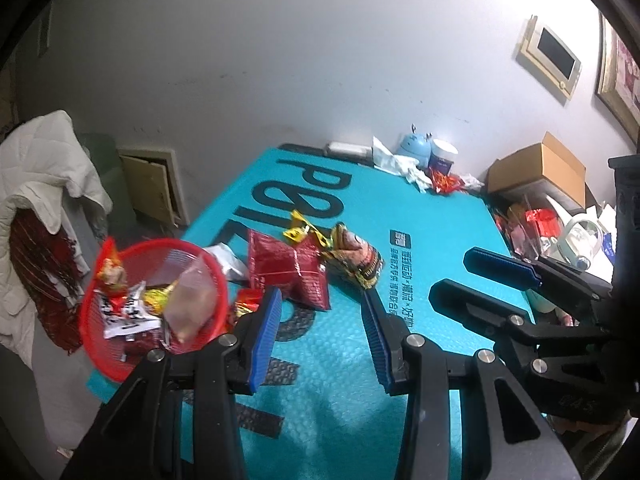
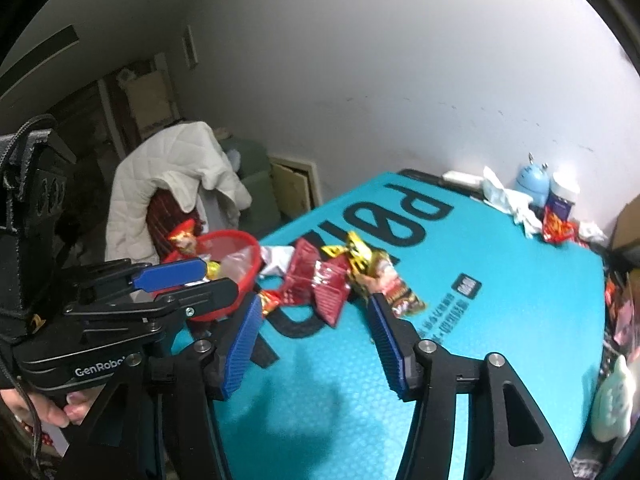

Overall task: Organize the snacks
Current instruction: 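Withdraw both tools from the basket back over the snack pile, then grasp the large red printed bag with left tool while right tool grasps the cereal bag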

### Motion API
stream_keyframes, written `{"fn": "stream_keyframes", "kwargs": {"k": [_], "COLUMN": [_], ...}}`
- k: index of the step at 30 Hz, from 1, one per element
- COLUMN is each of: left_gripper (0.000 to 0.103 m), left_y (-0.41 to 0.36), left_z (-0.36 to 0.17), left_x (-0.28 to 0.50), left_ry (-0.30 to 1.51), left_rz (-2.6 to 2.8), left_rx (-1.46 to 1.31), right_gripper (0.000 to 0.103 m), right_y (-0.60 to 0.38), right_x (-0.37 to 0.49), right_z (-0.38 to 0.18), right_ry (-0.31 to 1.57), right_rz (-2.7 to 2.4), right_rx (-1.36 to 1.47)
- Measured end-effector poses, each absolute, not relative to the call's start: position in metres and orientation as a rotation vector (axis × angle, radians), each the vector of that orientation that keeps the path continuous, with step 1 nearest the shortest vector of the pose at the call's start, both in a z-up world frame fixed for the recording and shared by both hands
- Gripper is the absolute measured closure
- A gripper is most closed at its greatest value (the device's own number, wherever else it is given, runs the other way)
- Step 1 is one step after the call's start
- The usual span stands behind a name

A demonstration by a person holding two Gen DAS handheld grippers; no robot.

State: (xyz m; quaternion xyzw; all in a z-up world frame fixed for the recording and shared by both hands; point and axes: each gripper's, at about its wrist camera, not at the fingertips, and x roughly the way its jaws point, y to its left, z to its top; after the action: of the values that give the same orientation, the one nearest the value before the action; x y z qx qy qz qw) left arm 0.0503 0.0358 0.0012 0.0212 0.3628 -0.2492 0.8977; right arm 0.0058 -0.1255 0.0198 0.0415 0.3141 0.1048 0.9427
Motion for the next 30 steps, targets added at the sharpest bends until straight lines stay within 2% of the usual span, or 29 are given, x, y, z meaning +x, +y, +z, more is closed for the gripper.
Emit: {"fn": "stream_keyframes", "kwargs": {"k": [12, 25, 27, 28, 29, 30], "left_gripper": [0.062, 0.062, 0.049, 0.029, 0.018, 0.018], "left_y": [0.011, -0.008, -0.009, -0.01, -0.01, -0.01], "left_z": [-0.032, -0.07, -0.074, -0.075, -0.077, -0.079], "left_x": [0.102, 0.163, 0.17, 0.173, 0.176, 0.178], "left_ry": [0.856, 0.924, 0.925, 0.927, 0.929, 0.922], "left_rz": [-0.529, -0.427, -0.405, -0.4, -0.397, -0.386], "left_rx": [0.04, 0.087, 0.102, 0.103, 0.103, 0.103], "right_gripper": [0.045, 0.028, 0.027, 0.027, 0.025, 0.024], "right_y": [-0.151, -0.172, -0.174, -0.175, -0.175, -0.175], "right_x": [0.047, 0.108, 0.117, 0.122, 0.125, 0.129], "right_z": [-0.006, -0.045, -0.052, -0.055, -0.057, -0.06], "right_ry": [0.715, 0.816, 0.834, 0.84, 0.845, 0.848], "right_rz": [0.186, 0.173, 0.18, 0.188, 0.194, 0.203], "right_rx": [0.103, 0.073, 0.065, 0.061, 0.058, 0.054]}}
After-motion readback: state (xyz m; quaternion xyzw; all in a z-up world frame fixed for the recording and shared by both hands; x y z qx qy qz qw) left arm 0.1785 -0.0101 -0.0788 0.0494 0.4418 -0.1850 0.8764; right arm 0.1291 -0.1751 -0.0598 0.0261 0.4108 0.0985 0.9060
